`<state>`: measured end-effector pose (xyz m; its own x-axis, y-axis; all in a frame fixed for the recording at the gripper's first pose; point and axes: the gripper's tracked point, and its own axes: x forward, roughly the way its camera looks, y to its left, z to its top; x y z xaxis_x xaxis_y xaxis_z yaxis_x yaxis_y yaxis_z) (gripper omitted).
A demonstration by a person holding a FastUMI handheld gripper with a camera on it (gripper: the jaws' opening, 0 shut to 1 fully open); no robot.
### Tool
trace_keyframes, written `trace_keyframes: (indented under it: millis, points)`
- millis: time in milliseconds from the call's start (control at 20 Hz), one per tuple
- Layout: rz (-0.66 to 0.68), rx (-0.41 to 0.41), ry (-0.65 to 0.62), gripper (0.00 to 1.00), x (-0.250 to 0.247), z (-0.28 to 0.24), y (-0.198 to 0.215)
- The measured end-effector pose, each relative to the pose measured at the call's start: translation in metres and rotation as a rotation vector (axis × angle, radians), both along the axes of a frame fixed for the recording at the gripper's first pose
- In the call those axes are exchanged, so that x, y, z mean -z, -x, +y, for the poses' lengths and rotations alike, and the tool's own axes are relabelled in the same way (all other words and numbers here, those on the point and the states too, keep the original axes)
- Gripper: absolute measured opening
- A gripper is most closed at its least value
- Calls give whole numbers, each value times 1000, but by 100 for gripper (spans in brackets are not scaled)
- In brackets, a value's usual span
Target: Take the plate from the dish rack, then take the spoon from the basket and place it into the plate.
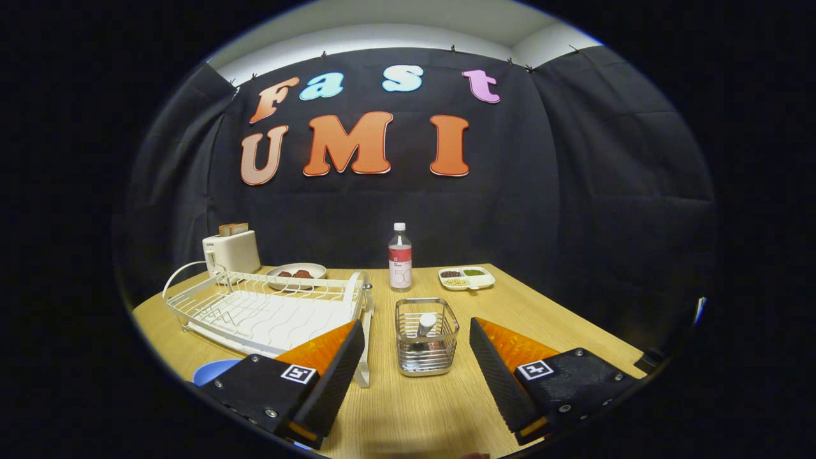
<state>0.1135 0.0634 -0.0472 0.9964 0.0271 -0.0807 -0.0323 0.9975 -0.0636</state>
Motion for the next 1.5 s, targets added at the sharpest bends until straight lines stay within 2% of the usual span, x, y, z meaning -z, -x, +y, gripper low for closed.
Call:
trace_keyframes:
  millis: [400,500,600,700,750,800,850,950,1050,1500]
  points:
    - [-13,3,-41,99,6,-10,-45]
    - [14,-2,-55,88,16,-11,-49]
    - [28,1,-63,72,22,-11,-54]
    - [31,3,-65,53,25,-13,-56]
    - [36,-4,-69,40,26,-12,-56]
    - [36,-8,-73,33,26,-10,-57]
    - [33,-13,-74,16,25,-10,-57]
    - [29,-7,-71,10,23,-12,-58]
    - [24,-12,-81,7,18,-10,-57]
    - [-43,-26,-55,7,-31,-8,-29]
